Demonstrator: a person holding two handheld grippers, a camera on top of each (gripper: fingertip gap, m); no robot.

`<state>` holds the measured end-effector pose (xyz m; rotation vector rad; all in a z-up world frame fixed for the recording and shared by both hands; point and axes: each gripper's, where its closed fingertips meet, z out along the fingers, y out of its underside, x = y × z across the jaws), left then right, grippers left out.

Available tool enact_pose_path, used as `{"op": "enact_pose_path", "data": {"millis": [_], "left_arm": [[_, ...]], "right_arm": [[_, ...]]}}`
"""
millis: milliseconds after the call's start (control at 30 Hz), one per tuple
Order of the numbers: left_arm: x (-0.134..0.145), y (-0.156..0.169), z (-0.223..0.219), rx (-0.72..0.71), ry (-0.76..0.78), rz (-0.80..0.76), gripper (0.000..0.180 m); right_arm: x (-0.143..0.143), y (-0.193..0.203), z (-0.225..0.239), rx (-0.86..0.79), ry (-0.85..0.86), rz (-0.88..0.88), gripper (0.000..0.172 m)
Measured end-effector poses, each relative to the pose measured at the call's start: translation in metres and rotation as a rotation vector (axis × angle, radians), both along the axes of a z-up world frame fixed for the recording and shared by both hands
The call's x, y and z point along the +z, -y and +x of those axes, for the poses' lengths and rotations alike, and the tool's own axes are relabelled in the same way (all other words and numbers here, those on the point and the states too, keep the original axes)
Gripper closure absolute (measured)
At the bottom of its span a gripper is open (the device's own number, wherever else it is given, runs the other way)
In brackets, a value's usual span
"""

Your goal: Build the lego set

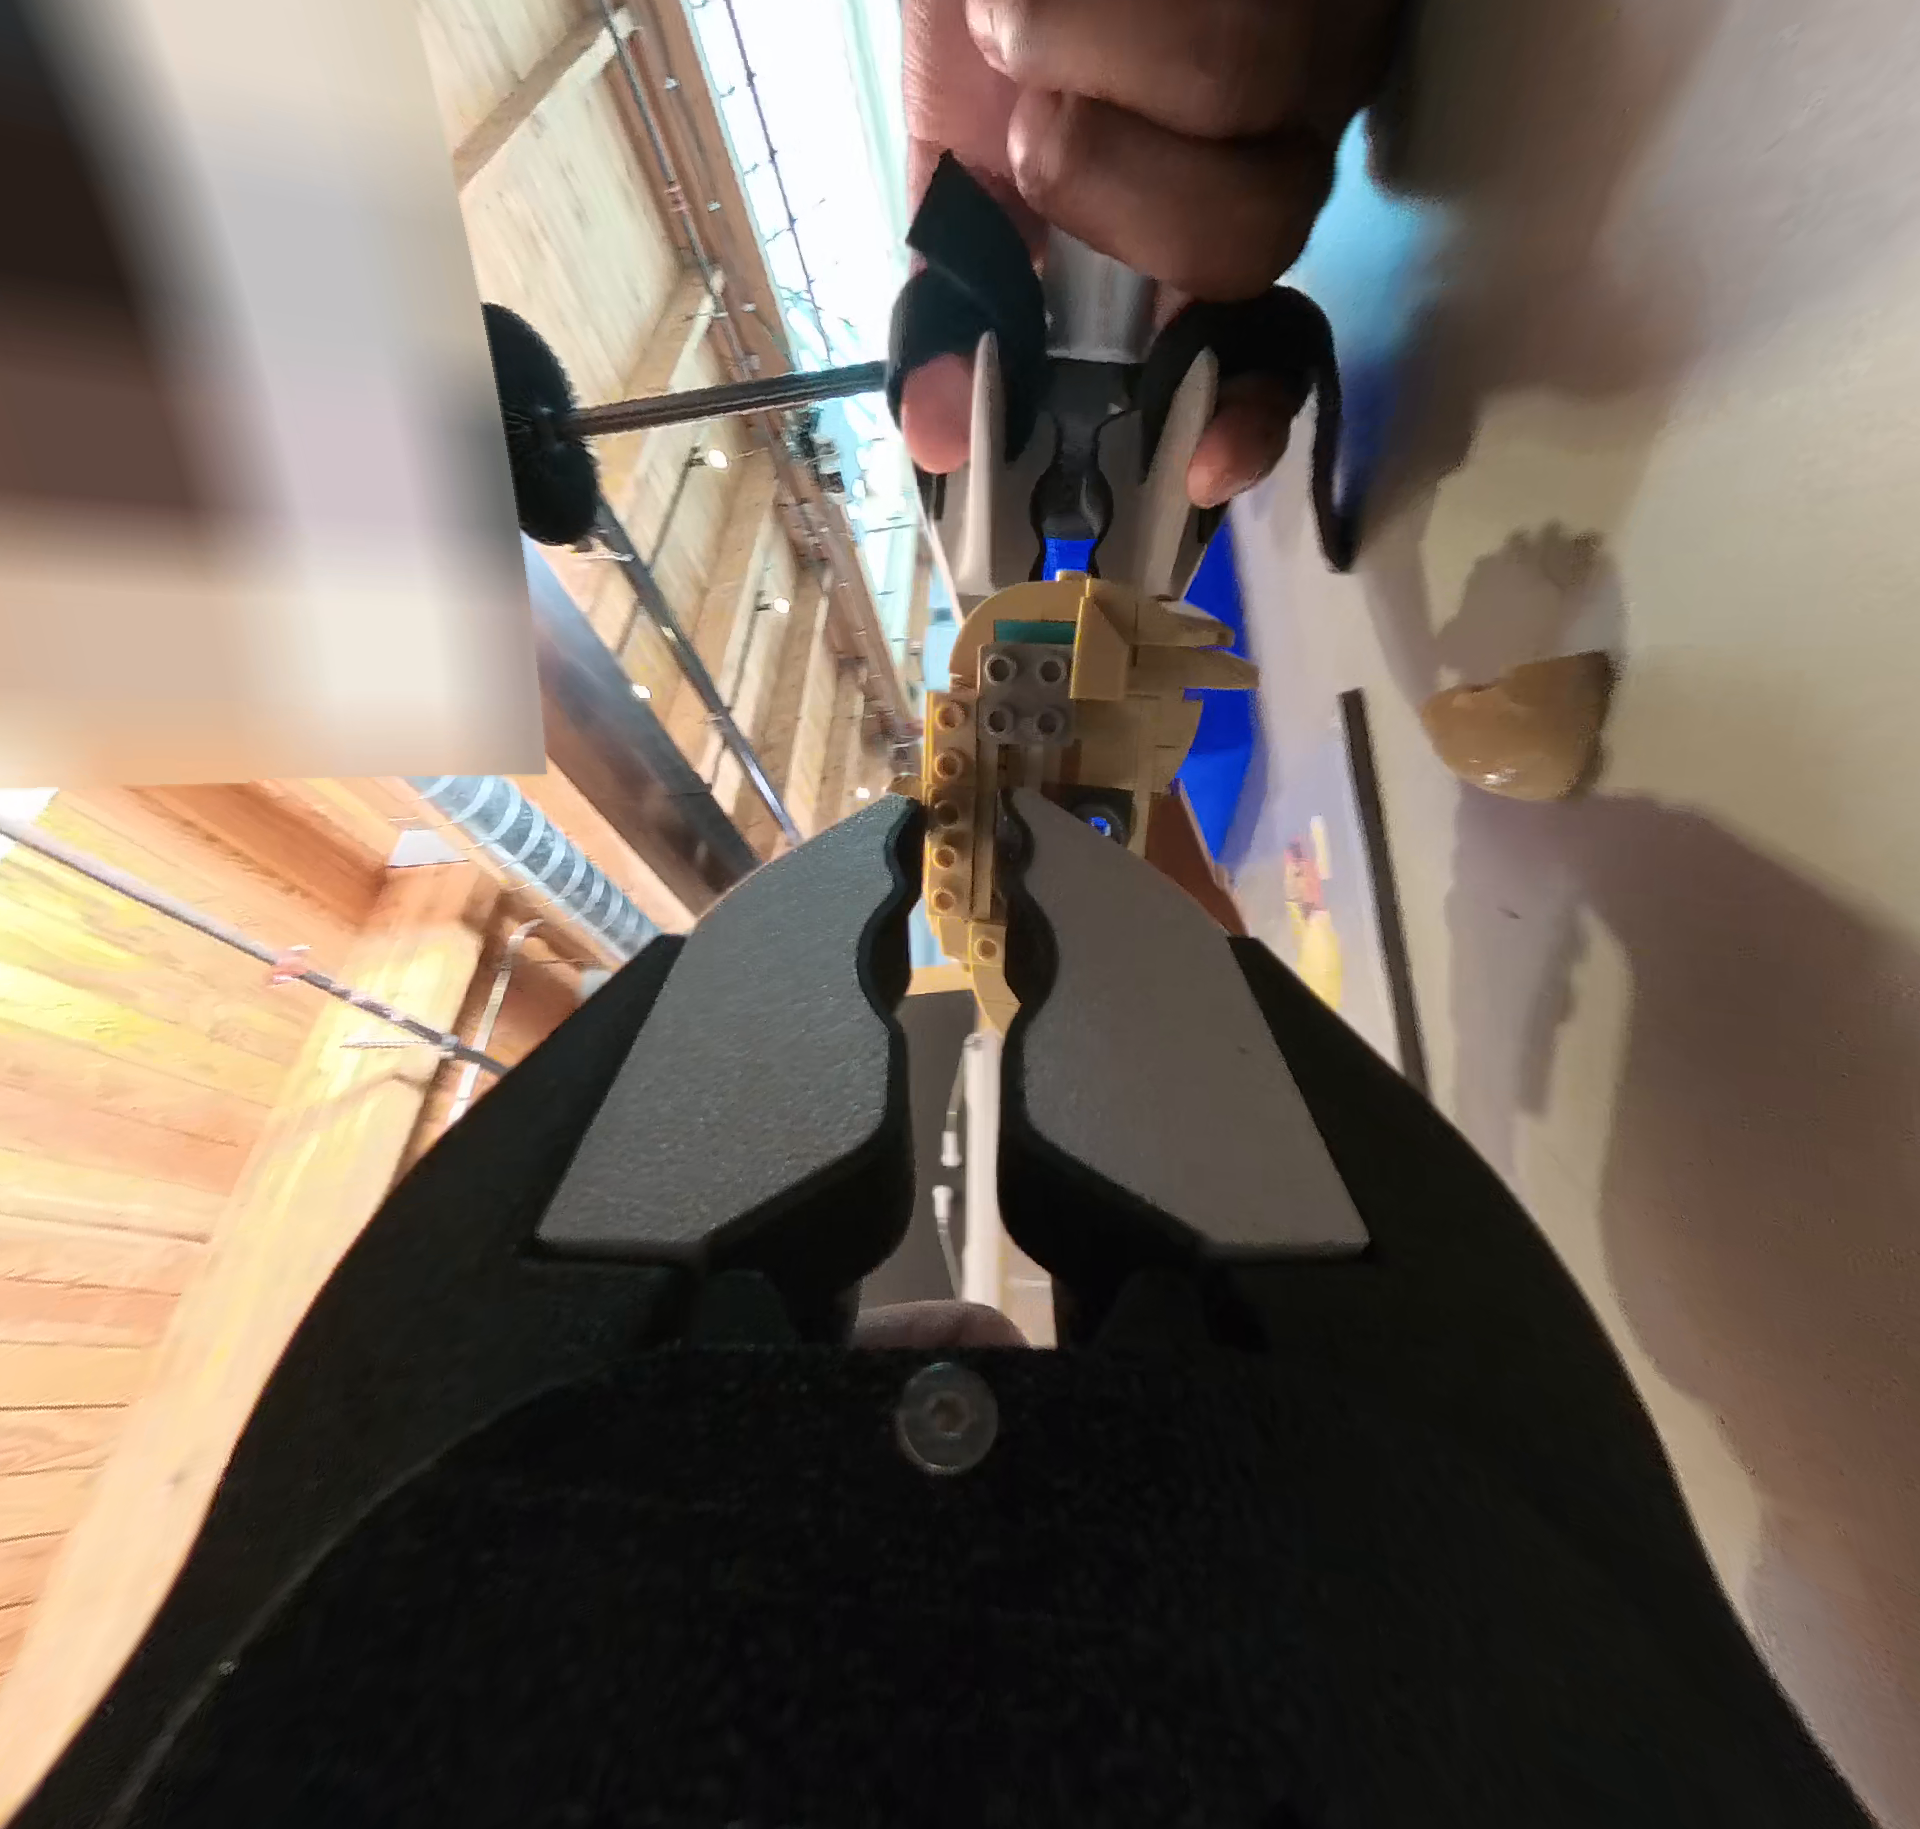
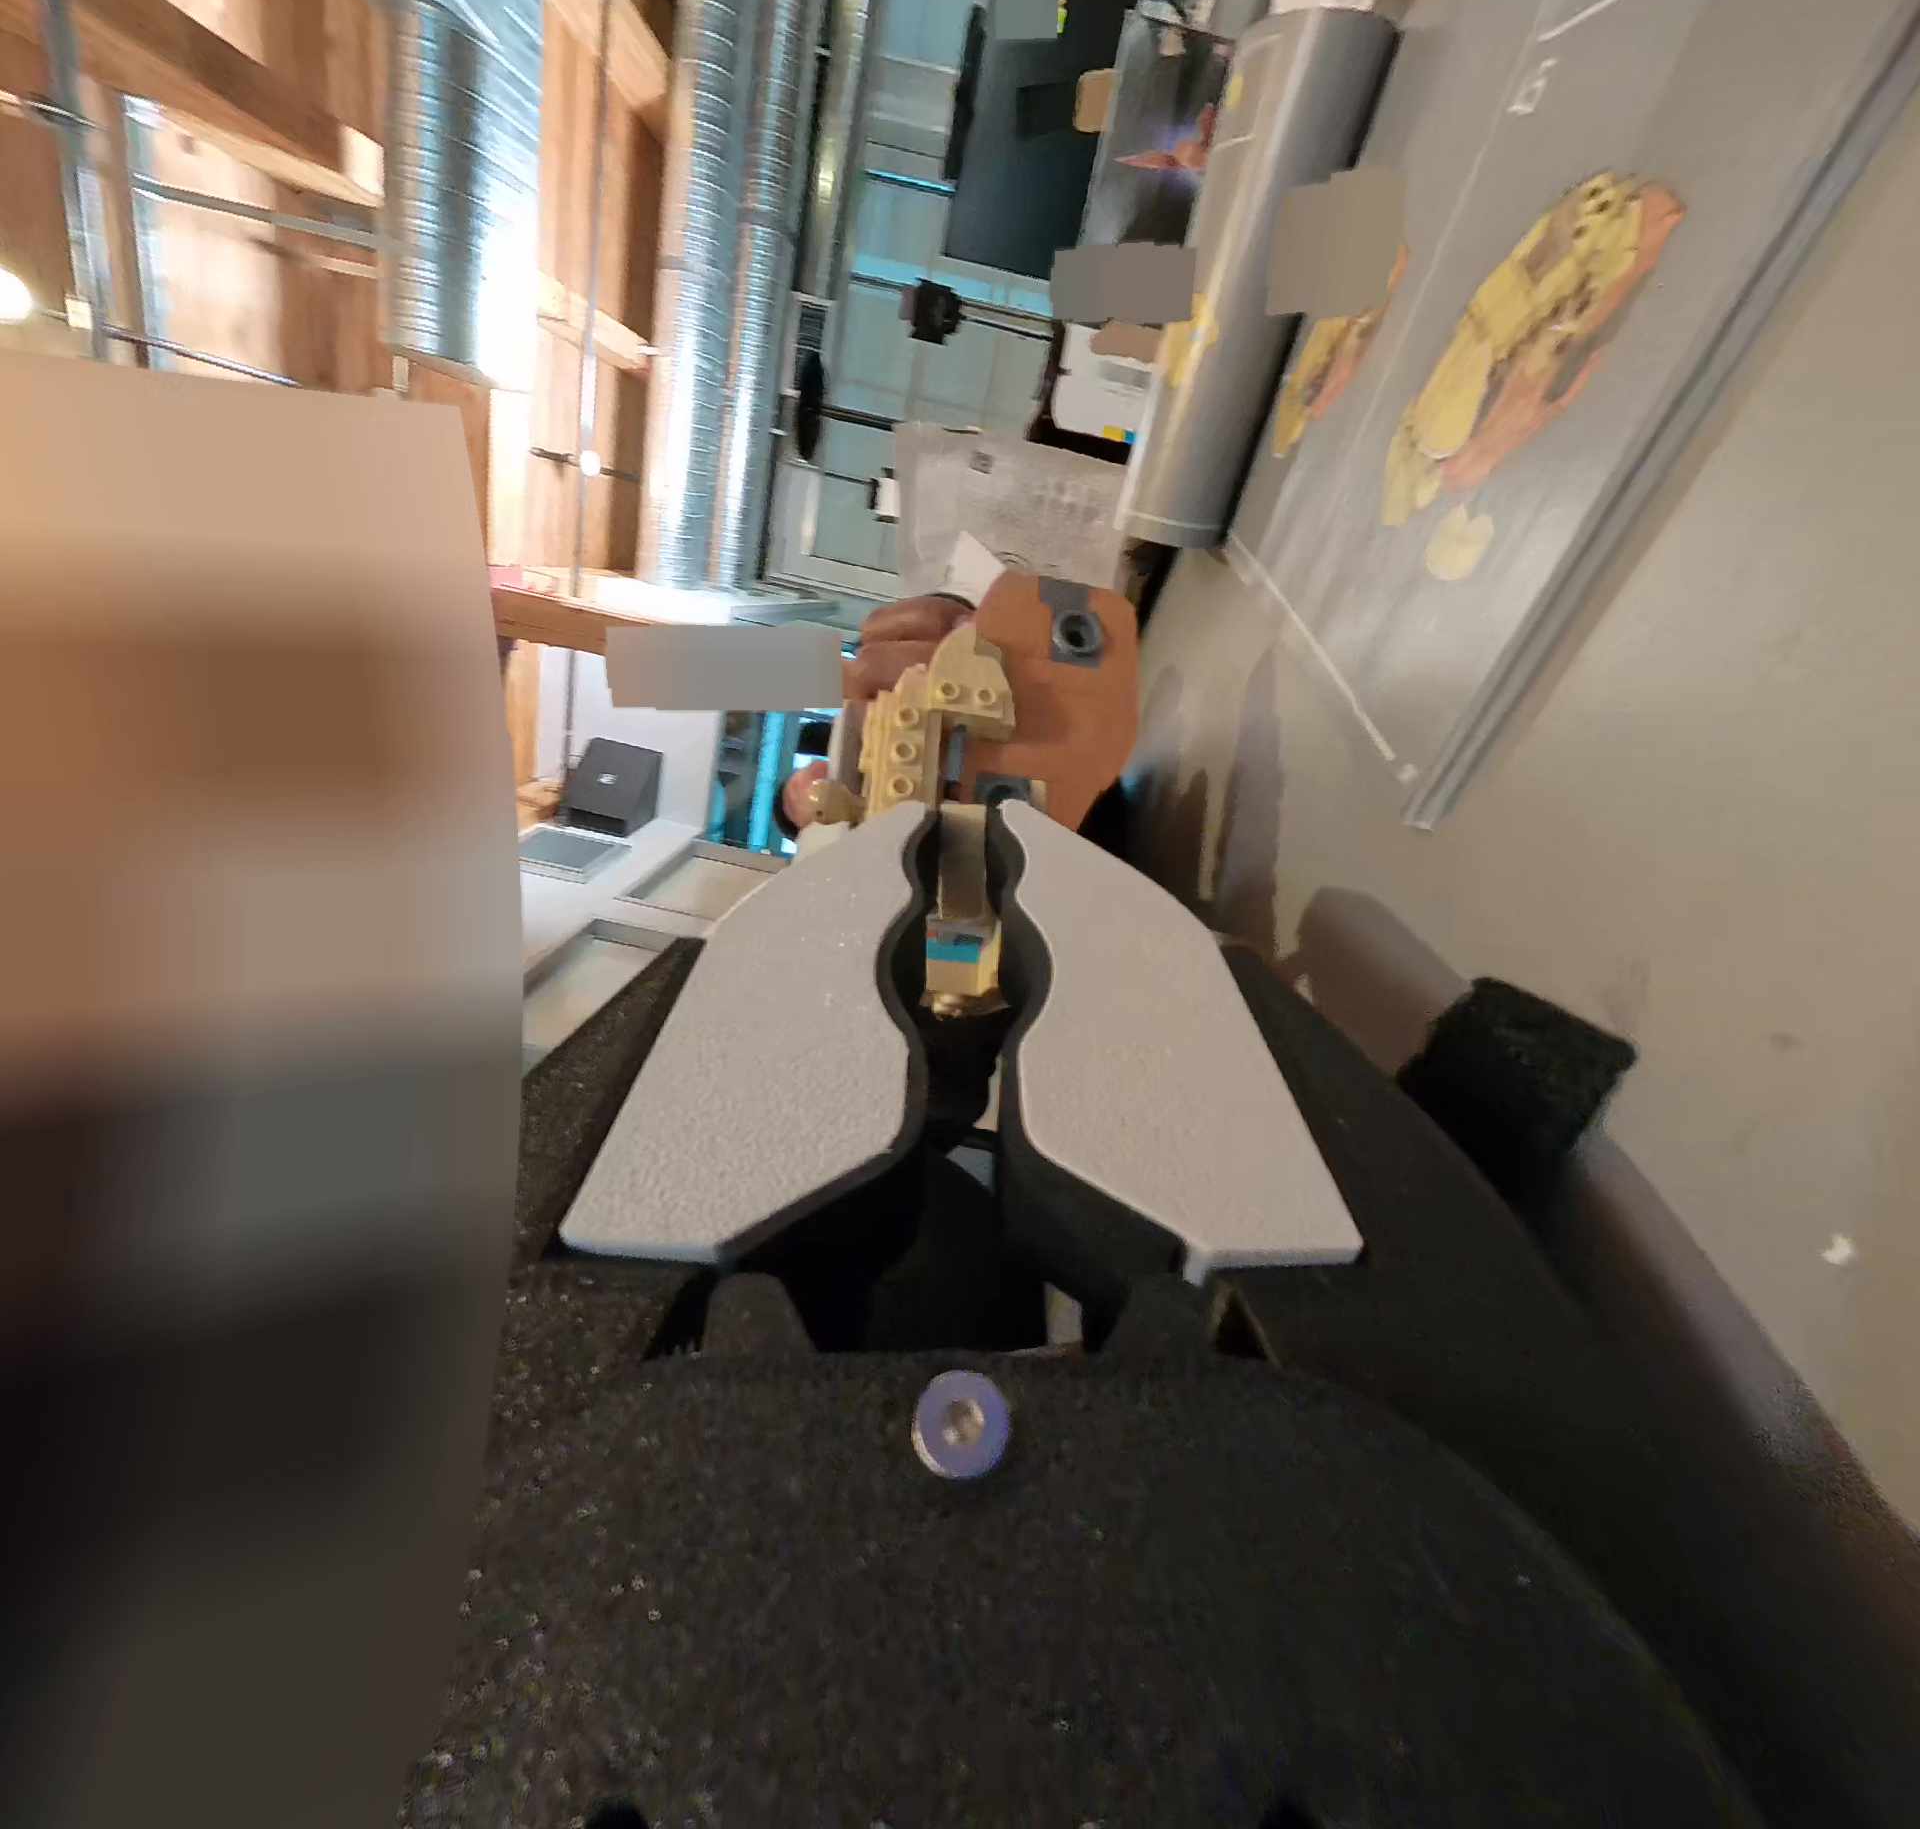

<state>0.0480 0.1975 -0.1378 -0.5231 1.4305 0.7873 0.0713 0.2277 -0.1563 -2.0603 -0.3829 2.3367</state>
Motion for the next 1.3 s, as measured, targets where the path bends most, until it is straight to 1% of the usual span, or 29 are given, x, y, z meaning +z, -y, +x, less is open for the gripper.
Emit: {"op": "enact_pose_path", "data": {"millis": [133, 300, 400, 633, 767, 867, 967, 1067, 1300], "left_arm": [[-0.003, -0.004, -0.007, 0.017, 0.012, -0.045, 0.169], [-0.009, -0.005, -0.013, 0.043, 0.019, -0.098, 0.169], [-0.012, -0.003, -0.013, 0.049, 0.024, -0.119, 0.169], [-0.013, 0.002, -0.010, 0.034, 0.034, -0.136, 0.169], [-0.008, 0.006, -0.009, 0.034, 0.059, -0.130, 0.169], [-0.004, 0.005, -0.011, 0.051, 0.075, -0.108, 0.168], [0.003, 0.003, -0.015, 0.078, 0.101, -0.076, 0.169], [0.008, 0.000, -0.018, 0.109, 0.110, -0.041, 0.169], [0.017, 0.001, -0.016, 0.144, 0.106, 0.045, 0.168]], "right_arm": [[-0.017, -0.004, 0.004, -0.010, 0.139, 0.047, 0.164], [-0.034, 0.012, 0.004, 0.091, 0.276, 0.120, 0.164], [-0.039, 0.017, 0.003, 0.111, 0.318, 0.167, 0.164], [-0.042, 0.020, 0.000, 0.090, 0.369, 0.274, 0.162], [-0.037, 0.017, 0.000, 0.050, 0.341, 0.273, 0.150], [-0.027, 0.013, 0.003, -0.001, 0.282, 0.234, 0.136], [-0.012, 0.015, 0.007, -0.047, 0.175, 0.155, 0.132], [0.008, 0.022, 0.007, -0.069, 0.028, 0.075, 0.128], [0.015, 0.038, -0.007, -0.055, -0.040, 0.035, 0.106]]}}
